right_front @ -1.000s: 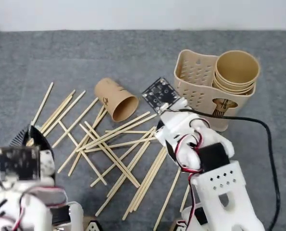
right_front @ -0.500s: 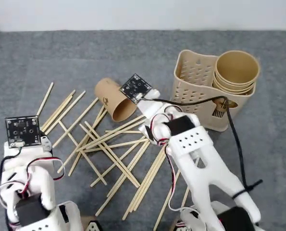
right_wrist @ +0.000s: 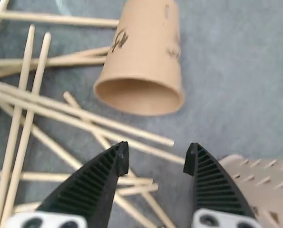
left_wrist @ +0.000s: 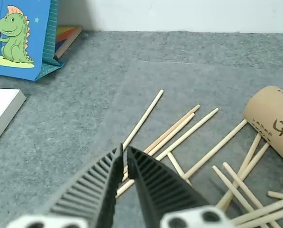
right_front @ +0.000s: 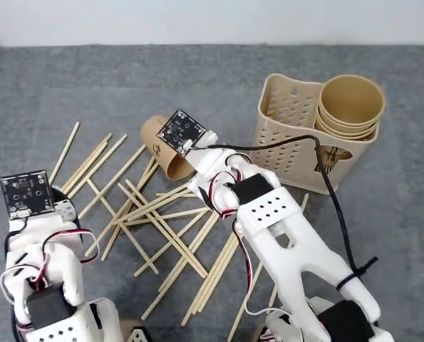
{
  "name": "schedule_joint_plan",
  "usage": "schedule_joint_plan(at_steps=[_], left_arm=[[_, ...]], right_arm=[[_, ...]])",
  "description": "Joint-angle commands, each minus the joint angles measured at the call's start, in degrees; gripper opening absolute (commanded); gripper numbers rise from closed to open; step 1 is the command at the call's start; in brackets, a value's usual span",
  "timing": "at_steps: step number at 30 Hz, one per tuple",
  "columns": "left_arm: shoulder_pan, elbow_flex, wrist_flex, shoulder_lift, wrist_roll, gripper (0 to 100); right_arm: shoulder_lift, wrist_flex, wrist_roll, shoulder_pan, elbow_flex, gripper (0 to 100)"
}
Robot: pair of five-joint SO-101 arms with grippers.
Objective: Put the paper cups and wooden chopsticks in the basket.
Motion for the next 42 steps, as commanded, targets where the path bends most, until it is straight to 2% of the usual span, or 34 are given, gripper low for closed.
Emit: schedule_joint_plan(at_steps=[1,3,8,14,18,24,28,34,42], left_arm=[[-0.26,-0.40,-1.32,-0.53,-0.18,2],[0.00,-0.57,-1.32,-0.53,-0.09,2],[-0.09,-0.75,-1.41,-0.53,-0.18,2],[-0.35,-0.75,-5.27,-0.62,-0.18,2],[-0.09,-0.75,-9.05,-0.62,0.00,2],[0.00,-0.75,-11.16,-0.62,0.18,2],[0.09,-0.22,-9.76,-0.53,1.05,2],[3.78,0.75,-5.80,-0.53,5.19,2],[4.92,4.88,-5.89,-0.62,5.36,2]], right_arm=[[1.19,-7.78,0.70,-0.22,-0.09,20.8],[4.18,-9.27,1.41,-0.22,-1.32,20.8],[15.96,-9.63,9.41,0.48,-7.03,20.8],[25.98,-9.10,10.37,4.44,-18.99,20.8],[26.77,-9.10,10.37,5.67,-20.40,20.3],[26.15,-9.19,10.11,5.32,-20.48,0.2],[25.63,-9.10,9.93,5.32,-20.22,6.0],[25.01,-9.01,9.93,5.23,-20.48,1.2],[22.64,-2.07,9.93,5.23,-20.57,11.9]])
